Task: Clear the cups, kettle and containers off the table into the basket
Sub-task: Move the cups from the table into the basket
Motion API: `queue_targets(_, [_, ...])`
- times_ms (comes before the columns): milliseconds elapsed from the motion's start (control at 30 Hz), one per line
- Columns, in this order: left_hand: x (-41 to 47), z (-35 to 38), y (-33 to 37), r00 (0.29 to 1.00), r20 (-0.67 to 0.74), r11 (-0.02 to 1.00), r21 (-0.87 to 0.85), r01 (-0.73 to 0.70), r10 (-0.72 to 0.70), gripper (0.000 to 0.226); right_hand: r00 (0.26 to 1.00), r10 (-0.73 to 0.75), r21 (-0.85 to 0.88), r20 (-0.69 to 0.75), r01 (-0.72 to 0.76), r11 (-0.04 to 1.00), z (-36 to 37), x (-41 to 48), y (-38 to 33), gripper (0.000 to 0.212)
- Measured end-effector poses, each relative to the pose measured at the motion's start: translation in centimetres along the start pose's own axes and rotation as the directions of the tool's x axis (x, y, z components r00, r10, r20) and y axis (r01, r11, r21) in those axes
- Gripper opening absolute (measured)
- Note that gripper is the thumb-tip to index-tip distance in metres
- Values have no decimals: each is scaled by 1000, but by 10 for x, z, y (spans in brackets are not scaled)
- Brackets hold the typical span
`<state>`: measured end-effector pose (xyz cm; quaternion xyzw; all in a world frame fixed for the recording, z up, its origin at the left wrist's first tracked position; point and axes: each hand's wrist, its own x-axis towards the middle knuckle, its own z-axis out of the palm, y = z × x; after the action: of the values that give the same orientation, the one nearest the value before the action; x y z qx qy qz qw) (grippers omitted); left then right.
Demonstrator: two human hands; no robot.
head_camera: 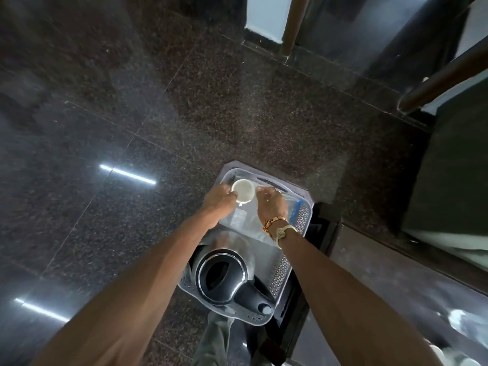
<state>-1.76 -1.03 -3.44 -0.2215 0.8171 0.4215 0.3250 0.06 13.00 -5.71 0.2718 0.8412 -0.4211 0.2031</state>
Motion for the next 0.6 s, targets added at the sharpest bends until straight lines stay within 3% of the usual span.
queue_targets(133, [-41,-9,11,999,19,982,-187,43,-40,22,998,1,-168,71,10,986,-36,-30,16,34])
queue_targets(200, [-68,-11,19,998,44,965,-257,55,-46,24,998,0,-131,58,8,991,-59,-54,21,31])
queue_targets(300, [-115,-4,34,996,94,946,-324,29,2,34,1000,14,15,-7,-14,1000,-99,-96,27,49])
queue_targets(433, [-191,34,56,990,57,933,-344,-100,127,5,998,-42,95,-49,46,994,-146,-152,52,55])
queue_targets(600, [-268,101,63,978,111,946,-294,-136,175,4,991,-74,124,-111,88,988,-196,-211,99,73])
